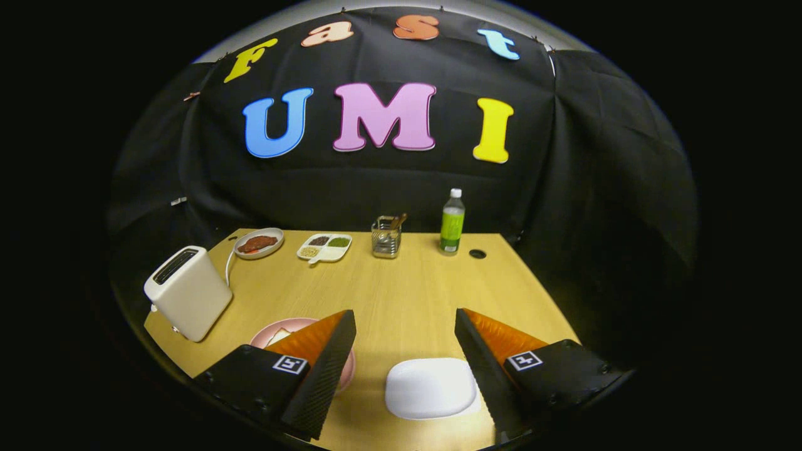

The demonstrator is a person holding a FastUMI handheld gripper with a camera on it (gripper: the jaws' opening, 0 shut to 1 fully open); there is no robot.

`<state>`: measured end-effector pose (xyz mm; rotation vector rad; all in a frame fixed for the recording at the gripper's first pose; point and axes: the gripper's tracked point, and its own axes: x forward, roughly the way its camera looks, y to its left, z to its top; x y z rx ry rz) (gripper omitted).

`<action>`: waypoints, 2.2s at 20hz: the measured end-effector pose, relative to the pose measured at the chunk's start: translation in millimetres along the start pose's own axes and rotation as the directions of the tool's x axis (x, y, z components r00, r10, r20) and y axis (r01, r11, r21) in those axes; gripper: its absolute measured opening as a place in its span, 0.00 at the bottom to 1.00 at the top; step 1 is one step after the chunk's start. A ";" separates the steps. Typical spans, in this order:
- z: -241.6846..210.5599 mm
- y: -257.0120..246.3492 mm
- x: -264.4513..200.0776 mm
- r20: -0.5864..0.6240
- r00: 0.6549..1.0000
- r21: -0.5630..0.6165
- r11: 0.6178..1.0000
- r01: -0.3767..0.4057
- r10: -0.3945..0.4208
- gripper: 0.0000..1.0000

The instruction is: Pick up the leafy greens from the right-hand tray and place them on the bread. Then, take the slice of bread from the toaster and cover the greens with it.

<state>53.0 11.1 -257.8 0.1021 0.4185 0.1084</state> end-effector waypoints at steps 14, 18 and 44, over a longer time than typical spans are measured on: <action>153.6 40.1 -113.7 0.319 0.948 -0.047 0.999 0.005 0.010 0.98; 153.4 56.7 -115.8 0.311 0.950 -0.058 0.998 -0.020 0.037 0.98; 156.3 65.0 -101.4 0.296 0.953 -0.074 0.997 -0.038 0.059 0.98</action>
